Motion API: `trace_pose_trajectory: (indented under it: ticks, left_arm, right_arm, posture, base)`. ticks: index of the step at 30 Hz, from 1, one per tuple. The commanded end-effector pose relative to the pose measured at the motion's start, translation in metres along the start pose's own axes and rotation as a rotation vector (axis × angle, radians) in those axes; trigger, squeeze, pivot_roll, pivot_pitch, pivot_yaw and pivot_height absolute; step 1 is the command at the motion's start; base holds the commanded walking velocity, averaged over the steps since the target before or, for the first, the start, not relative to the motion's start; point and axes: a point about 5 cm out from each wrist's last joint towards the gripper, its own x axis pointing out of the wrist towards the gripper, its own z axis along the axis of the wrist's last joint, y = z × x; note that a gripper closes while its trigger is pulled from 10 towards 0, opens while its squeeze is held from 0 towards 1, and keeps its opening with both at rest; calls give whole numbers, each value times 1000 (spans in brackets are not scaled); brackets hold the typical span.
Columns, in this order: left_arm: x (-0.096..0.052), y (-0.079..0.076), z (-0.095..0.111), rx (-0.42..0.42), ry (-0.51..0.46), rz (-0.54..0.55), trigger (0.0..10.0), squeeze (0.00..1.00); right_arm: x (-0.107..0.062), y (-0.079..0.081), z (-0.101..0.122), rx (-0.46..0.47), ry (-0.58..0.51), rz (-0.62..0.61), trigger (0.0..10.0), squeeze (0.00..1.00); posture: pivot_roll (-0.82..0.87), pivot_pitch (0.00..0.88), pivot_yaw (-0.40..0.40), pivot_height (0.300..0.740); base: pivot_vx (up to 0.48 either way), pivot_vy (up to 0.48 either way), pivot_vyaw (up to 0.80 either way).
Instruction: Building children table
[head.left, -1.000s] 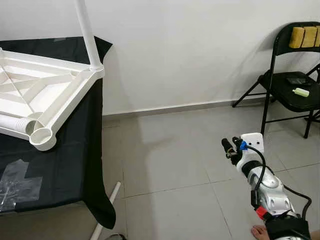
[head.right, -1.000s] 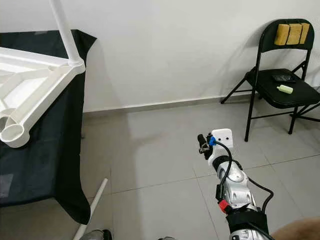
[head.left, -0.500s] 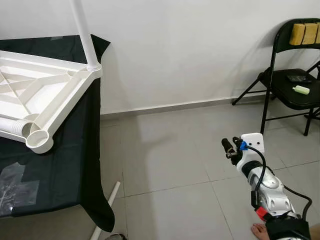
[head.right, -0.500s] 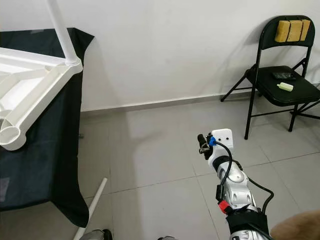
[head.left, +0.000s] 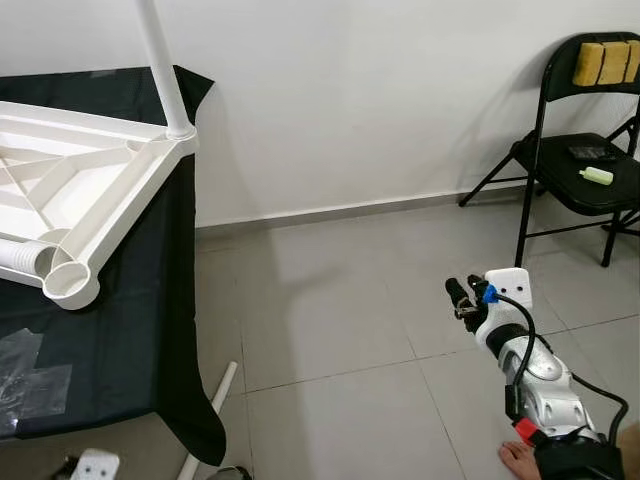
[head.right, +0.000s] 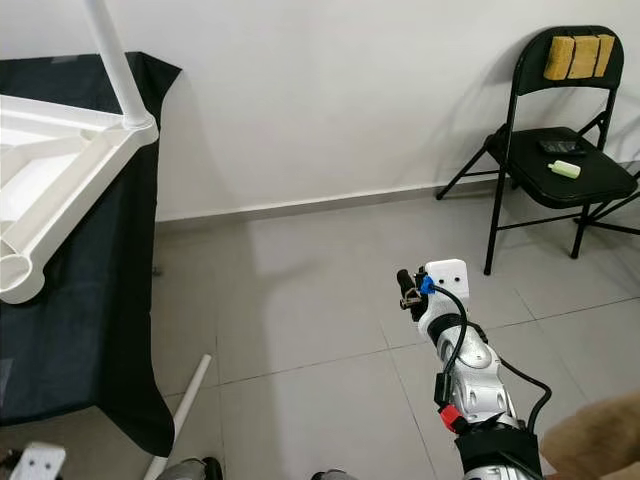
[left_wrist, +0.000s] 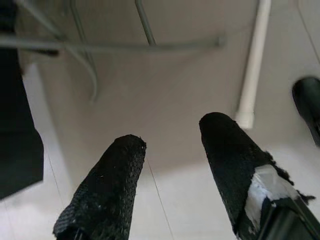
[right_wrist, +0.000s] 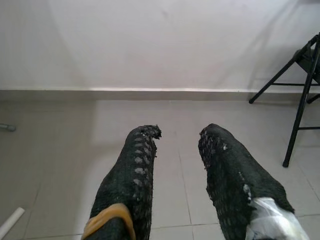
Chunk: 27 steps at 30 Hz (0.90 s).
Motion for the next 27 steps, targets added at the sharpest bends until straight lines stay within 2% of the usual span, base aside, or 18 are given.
trace_pose_trajectory:
  ticks: [1, 8, 22, 24, 27]
  left_arm:
    - [-5, -1, -11, 8, 35, -8, 10000, 0]
    - [-8, -10, -12, 13, 23, -30, 10000, 0]
    - [-10, -13, -12, 7, 10, -45, 10000, 0]
    - [-11, -13, -12, -1, 11, -47, 10000, 0]
    - [-10, -8, -3, -83, -43, -20, 10000, 0]
  right_arm:
    - [-4, -3, -5, -14, 27, 0, 10000, 0]
    - [-7, -3, -8, -23, 36, 9, 10000, 0]
    - [-12, -6, -20, -29, 68, 1, 10000, 0]
    - [-12, -6, -20, -28, 68, -1, 10000, 0]
    - [-13, -7, -20, -27, 70, -3, 10000, 0]
  posture:
    - [34, 214, -84, 740]
    - [36, 216, -81, 740]
    - [41, 216, -70, 730]
    - [41, 218, -69, 730]
    - [40, 220, -71, 730]
  base:
    - [0, 0, 0]
    - [0, 0, 0]
    - [0, 0, 0]
    - [0, 0, 0]
    - [0, 0, 0]
